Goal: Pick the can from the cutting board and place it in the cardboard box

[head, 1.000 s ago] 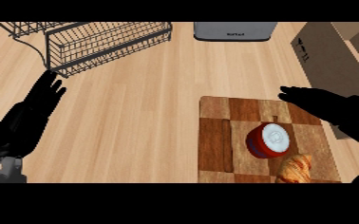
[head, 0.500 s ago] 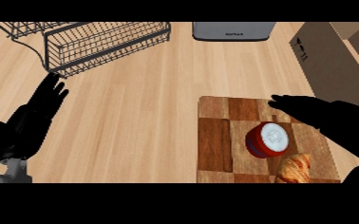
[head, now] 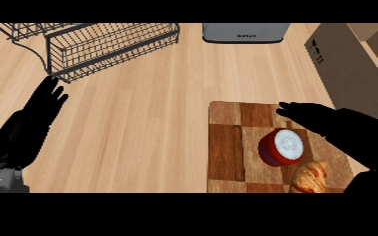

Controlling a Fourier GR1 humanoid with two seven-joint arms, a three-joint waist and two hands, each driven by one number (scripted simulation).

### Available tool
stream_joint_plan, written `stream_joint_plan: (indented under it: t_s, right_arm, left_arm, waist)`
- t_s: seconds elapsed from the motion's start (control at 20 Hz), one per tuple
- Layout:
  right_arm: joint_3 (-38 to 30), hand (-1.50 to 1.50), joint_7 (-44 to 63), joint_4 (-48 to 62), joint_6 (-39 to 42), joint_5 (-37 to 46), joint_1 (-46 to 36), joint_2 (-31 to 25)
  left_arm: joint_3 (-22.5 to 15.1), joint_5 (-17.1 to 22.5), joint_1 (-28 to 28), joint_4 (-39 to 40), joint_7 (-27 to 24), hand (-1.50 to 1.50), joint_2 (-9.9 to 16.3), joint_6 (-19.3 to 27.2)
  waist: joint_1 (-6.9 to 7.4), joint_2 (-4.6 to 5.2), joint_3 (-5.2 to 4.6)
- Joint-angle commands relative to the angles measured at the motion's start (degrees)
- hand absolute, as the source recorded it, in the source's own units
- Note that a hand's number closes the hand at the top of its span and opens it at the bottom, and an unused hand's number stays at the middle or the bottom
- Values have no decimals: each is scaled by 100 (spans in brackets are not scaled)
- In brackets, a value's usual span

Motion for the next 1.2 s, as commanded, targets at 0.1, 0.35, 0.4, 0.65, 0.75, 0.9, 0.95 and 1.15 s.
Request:
stream_joint_plan:
  t_s: [0.1,0.35,0.4,0.65,0.75,0.9,0.95,1.15]
  right_arm:
    - [119,-150,-308,18,-89,731,105,582]
    - [245,-150,-42,-169,250,1116,-105,762]
    - [340,-150,-103,151,177,1322,-144,884]
    - [316,-150,-357,385,281,1678,-215,990]
    - [220,-150,407,-154,846,1305,-266,1305]
    - [91,-150,239,-43,914,1541,-266,1278]
    - [303,-150,-109,343,618,1875,-198,1264]
    - [124,-150,-278,562,715,2055,-482,1293]
  left_arm:
    - [72,-280,60,53,3,0,-298,-8]
    - [340,-215,-37,189,-55,0,-312,-321]
    - [322,-238,322,-192,39,0,-268,-408]
    - [205,-558,109,-341,306,0,-540,-127]
    - [359,-459,106,-7,9,0,-563,-469]
    - [372,-644,-161,-17,220,0,-632,-303]
    - [559,-472,-217,223,86,0,-507,-583]
    - [418,-711,-167,-12,236,0,-747,-410]
  waist:
    - [-1,2,0]
    - [-6,0,-2]
    - [17,-1,-1]
    - [13,2,0]
    - [-5,-2,-3]
    - [-6,0,-2]
    - [0,4,-1]
    - [7,5,-1]
